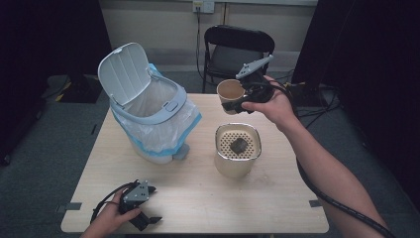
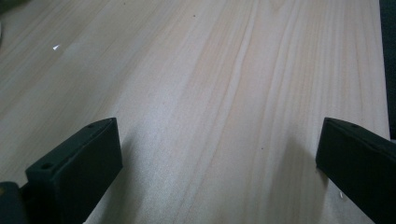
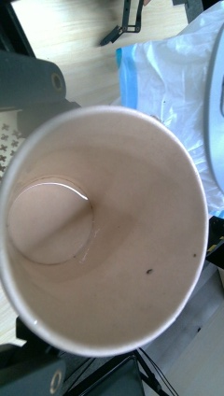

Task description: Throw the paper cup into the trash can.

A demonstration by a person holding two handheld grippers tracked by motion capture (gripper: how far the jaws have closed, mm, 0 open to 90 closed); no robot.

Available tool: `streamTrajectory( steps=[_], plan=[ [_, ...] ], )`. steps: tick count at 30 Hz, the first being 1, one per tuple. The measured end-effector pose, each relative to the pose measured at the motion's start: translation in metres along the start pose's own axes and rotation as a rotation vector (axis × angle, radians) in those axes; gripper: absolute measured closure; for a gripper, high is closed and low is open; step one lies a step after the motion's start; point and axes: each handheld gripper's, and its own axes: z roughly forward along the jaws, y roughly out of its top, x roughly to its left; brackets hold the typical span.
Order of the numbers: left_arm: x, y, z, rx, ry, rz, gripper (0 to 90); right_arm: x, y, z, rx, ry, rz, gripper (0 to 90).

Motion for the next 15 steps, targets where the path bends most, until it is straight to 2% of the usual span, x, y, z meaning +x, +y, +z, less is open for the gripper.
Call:
streamTrajectory(
  steps=[15],
  plan=[
    [0.0, 0.0, 0.0, -0.001, 0.0, 0.002, 0.0, 0.009, 0.032, 0.005, 0.003, 0.046, -0.034, 28.8]
  ],
)
